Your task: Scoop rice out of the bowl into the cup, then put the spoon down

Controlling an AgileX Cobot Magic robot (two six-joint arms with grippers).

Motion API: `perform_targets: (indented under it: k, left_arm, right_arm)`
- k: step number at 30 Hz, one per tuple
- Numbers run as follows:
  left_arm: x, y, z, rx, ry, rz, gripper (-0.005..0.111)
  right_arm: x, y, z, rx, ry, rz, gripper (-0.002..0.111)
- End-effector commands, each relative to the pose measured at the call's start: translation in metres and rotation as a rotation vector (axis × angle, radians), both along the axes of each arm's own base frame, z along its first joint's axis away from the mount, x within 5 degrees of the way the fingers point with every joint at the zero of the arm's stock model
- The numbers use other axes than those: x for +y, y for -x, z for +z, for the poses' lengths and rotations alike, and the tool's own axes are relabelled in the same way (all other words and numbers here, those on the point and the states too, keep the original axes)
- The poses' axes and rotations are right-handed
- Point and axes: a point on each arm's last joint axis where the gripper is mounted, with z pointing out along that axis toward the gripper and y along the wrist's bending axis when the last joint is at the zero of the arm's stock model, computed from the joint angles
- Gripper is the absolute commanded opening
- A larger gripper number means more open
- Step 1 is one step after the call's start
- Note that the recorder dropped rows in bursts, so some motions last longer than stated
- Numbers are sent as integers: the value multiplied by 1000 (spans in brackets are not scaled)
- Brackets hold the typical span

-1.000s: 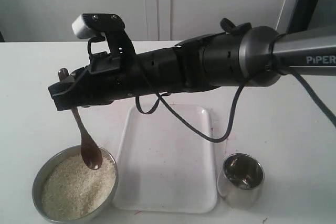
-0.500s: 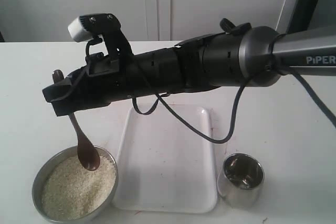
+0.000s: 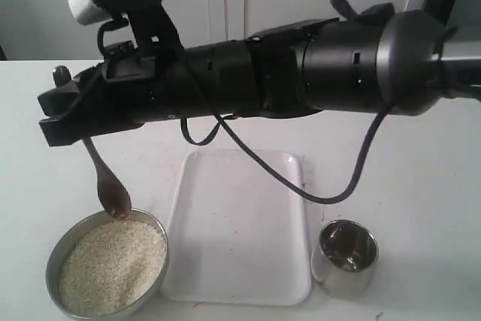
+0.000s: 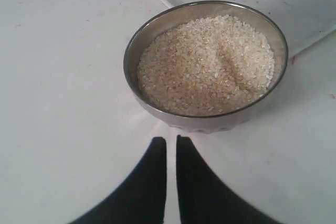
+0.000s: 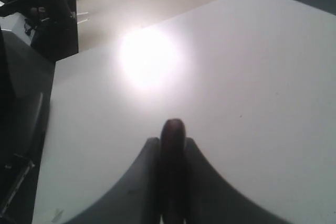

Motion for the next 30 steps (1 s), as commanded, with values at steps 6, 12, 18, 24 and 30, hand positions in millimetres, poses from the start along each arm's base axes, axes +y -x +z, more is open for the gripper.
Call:
perform_targets:
  k: [6,12,18,24,30]
  left_arm:
    - [0,0,-2,6,3,-7,14]
    - [0,0,-2,6,3,-7,14]
    - [0,0,-2,6,3,-7,14]
    - [0,0,-2,6,3,-7,14]
    - [0,0,-2,6,3,-7,14]
  right_arm:
    - [1,21,38,-21,-22,-165,0]
    - [5,35,50,-132,18,-175,0]
    - [12,43,48,-209,65,-126,0]
    - [11,42,48,-73,53,-181,0]
    - [4,32,48,145,-32,-379,0]
